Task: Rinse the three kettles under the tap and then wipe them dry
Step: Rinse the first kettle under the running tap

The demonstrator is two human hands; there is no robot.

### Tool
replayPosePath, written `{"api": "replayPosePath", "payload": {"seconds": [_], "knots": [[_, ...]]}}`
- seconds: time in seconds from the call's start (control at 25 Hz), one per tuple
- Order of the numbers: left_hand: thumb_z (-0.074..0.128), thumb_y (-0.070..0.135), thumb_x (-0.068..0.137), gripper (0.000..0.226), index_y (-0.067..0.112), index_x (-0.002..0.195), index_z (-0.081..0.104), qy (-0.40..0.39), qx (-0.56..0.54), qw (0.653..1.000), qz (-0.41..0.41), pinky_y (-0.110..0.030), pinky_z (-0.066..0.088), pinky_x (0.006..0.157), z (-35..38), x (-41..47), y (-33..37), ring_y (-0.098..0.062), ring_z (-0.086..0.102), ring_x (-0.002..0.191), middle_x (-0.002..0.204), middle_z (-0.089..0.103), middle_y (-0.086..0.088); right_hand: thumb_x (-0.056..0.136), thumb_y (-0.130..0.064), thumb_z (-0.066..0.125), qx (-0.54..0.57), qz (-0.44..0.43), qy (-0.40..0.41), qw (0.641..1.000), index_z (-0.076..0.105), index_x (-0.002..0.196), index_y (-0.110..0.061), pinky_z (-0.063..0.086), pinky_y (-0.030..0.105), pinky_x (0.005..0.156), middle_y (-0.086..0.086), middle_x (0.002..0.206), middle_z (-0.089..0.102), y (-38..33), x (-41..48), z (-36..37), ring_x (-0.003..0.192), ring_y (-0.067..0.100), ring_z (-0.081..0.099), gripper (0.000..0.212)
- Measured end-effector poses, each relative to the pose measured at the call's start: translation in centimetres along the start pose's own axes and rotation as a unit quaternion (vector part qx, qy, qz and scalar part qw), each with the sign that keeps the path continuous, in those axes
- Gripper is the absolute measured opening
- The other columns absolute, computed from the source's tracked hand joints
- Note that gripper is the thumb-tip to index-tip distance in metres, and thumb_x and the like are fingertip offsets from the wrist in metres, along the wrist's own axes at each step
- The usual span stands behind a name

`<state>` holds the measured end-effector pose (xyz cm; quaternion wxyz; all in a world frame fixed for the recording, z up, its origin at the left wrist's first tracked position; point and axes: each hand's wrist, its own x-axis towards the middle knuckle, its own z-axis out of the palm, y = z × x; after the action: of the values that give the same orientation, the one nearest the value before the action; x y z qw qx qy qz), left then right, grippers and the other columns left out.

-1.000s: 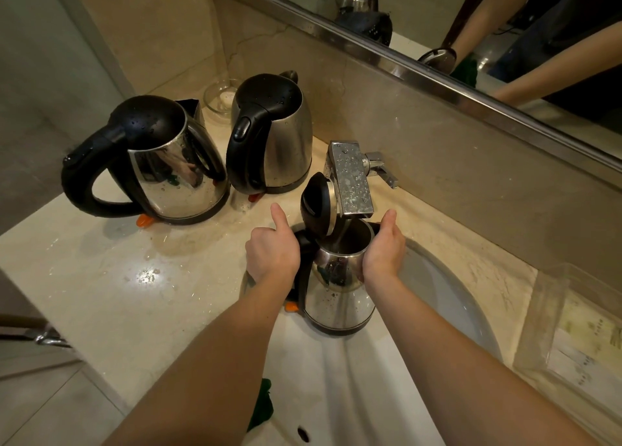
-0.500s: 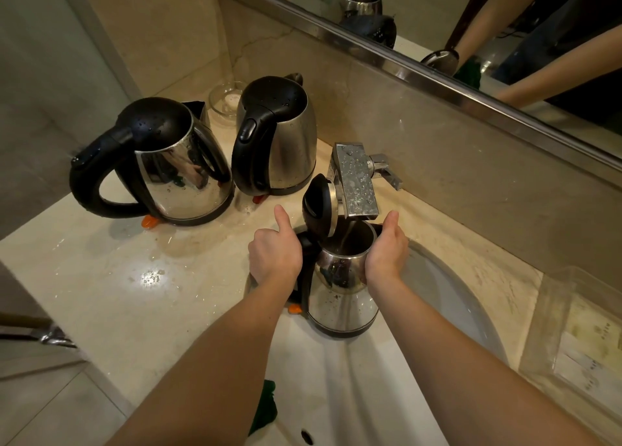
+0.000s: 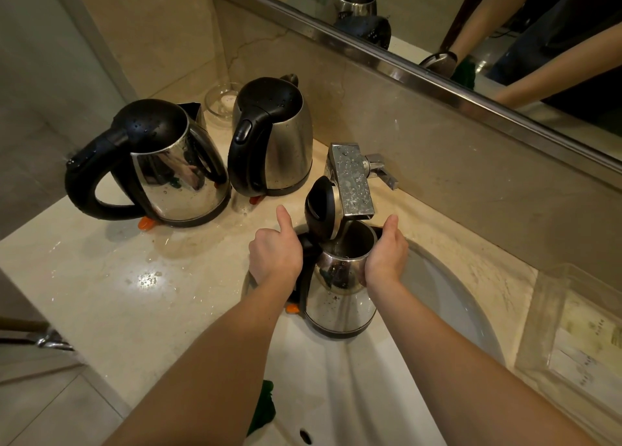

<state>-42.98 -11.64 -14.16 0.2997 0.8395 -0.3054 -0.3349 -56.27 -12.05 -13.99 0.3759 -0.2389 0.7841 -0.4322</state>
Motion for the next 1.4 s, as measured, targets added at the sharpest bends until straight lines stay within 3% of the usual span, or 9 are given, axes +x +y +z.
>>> {"api": "replayPosePath", "payload": {"seconds": [0.32, 0.68, 1.08, 1.4], "knots": [[0.026, 0.061, 0.100, 0.065, 0.011, 0.062, 0.044, 0.005, -0.027, 1.000, -0.012, -0.033, 0.036, 0.056, -0.63, 0.14, -0.08, -0.018, 0.047, 0.057, 0.064, 0.050, -0.007, 0.102, -0.050, 0.027, -0.024, -0.009, 0.000, 1.000, 0.064, 0.107, -0.011, 0.033, 0.033, 0.081, 0.003, 0.097, 0.059, -0.41, -0.12, 0.43, 0.095, 0.023, 0.054, 0.054], [0.026, 0.062, 0.099, 0.065, 0.011, 0.064, 0.045, -0.001, -0.024, 1.000, -0.014, -0.032, 0.035, 0.054, -0.56, 0.20, -0.07, -0.017, 0.047, 0.057, 0.064, 0.049, -0.006, 0.101, -0.053, 0.027, -0.024, -0.005, -0.002, 1.000, 0.064, 0.112, -0.011, 0.043, 0.041, 0.092, 0.006, 0.106, 0.065, -0.07, 0.15, 0.82, 0.102, 0.025, 0.059, 0.057], [0.026, 0.062, 0.099, 0.065, 0.010, 0.066, 0.047, -0.001, -0.021, 1.000, -0.015, -0.033, 0.036, 0.057, -0.52, 0.19, -0.01, -0.018, 0.050, 0.060, 0.068, 0.054, -0.007, 0.102, -0.049, 0.030, -0.021, -0.011, 0.006, 1.000, 0.064, 0.109, -0.008, 0.038, 0.035, 0.083, 0.005, 0.100, 0.061, -0.30, 0.09, 0.62, 0.097, 0.025, 0.057, 0.054], [0.027, 0.063, 0.098, 0.065, 0.011, 0.065, 0.046, 0.000, -0.027, 1.000, -0.014, -0.035, 0.040, 0.061, -0.41, 0.41, -0.21, -0.021, 0.052, 0.063, 0.067, 0.052, -0.007, 0.101, -0.050, 0.030, -0.017, -0.008, -0.001, 1.000, 0.064, 0.110, -0.009, 0.041, 0.039, 0.088, 0.006, 0.102, 0.063, -0.07, 0.15, 0.73, 0.099, 0.025, 0.058, 0.054]]}}
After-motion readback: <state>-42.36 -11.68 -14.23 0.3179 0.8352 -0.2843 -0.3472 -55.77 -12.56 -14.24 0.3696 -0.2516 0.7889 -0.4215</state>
